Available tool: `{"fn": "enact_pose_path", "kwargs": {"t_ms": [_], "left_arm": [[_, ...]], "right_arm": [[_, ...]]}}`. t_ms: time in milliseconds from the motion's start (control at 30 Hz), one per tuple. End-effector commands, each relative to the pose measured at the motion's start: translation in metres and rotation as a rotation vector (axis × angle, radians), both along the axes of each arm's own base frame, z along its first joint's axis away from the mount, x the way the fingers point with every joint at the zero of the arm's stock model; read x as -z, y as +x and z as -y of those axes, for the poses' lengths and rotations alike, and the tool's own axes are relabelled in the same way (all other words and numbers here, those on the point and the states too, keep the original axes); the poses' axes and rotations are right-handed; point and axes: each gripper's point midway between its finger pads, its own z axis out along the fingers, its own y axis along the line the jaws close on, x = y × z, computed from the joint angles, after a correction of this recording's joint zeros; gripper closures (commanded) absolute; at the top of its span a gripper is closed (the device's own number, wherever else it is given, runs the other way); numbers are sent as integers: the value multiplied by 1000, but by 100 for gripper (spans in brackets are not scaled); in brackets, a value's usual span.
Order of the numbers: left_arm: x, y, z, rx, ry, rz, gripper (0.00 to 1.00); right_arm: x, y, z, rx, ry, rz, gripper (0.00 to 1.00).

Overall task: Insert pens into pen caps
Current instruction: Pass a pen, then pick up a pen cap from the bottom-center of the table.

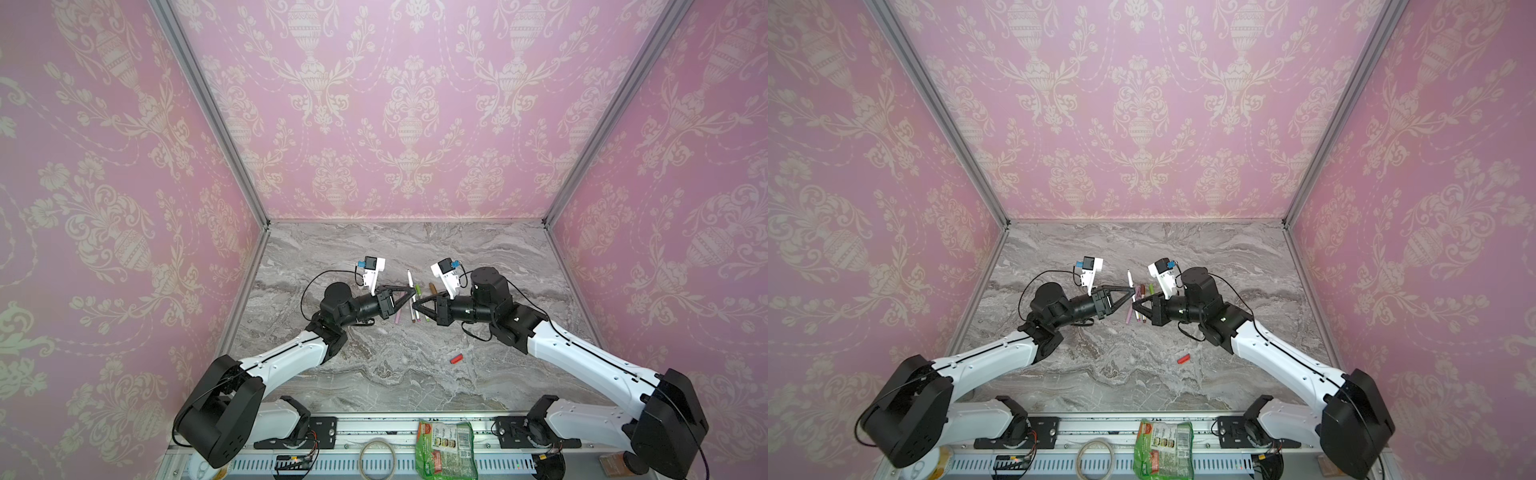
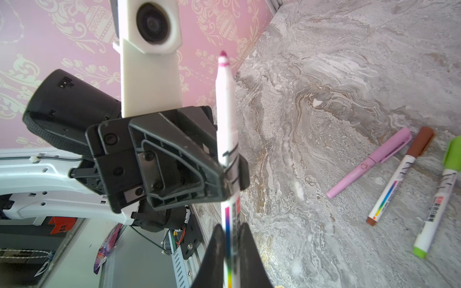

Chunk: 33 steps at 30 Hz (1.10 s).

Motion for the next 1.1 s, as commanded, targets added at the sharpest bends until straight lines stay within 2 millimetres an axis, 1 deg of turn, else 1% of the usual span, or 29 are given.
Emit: {"fn": "enact_pose_path", "kwargs": {"t_ms": [0, 33, 100, 167, 200, 267, 333, 467, 533, 567, 633, 667, 733, 800, 867, 967, 1067], "left_arm": [[-2, 2, 3, 1, 6, 16, 92], [-2, 2, 2, -3, 6, 15, 94], [-2, 2, 2, -6, 8, 20, 97], [-1, 2, 2, -9, 16, 22, 100], [-1, 2, 1, -11, 21, 26, 100], [0, 2, 0, -19, 36, 34, 100], [2, 2, -2, -32, 60, 44, 100], [9, 3, -7, -56, 136, 70, 100], [12, 2, -9, -62, 176, 88, 100], [14, 1, -11, -66, 200, 98, 100], [18, 0, -14, -72, 250, 112, 100], [19, -2, -17, -76, 279, 119, 100], [23, -6, -20, -70, 328, 133, 100], [27, -10, -24, -63, 378, 147, 100], [30, -15, -28, -59, 414, 159, 100], [35, -21, -32, -49, 452, 162, 100], [40, -27, -31, -36, 471, 149, 100]], "right_arm": [[-17, 14, 0, 43, 13, 74, 100], [-16, 15, -1, 47, 11, 74, 100], [-16, 16, 0, 54, 8, 76, 95], [-16, 18, 0, 62, 3, 77, 87], [-17, 18, 2, 68, -1, 78, 82], [-18, 18, 5, 81, -16, 84, 75], [-19, 19, 12, 106, -42, 93, 65], [-19, 18, 30, 159, -79, 61, 56], [-14, 19, 44, 217, -105, -3, 48], [-13, 19, 50, 239, -122, -40, 47], [-3, 19, 63, 302, -192, -113, 47], [8, 18, 72, 343, -245, -163, 49], [36, 16, 99, 477, -359, -272, 54], [64, 7, 126, 588, -487, -370, 58], [85, -5, 144, 657, -568, -447, 59], [111, -21, 158, 730, -609, -540, 58], [128, -31, 162, 783, -630, -592, 56]]}}
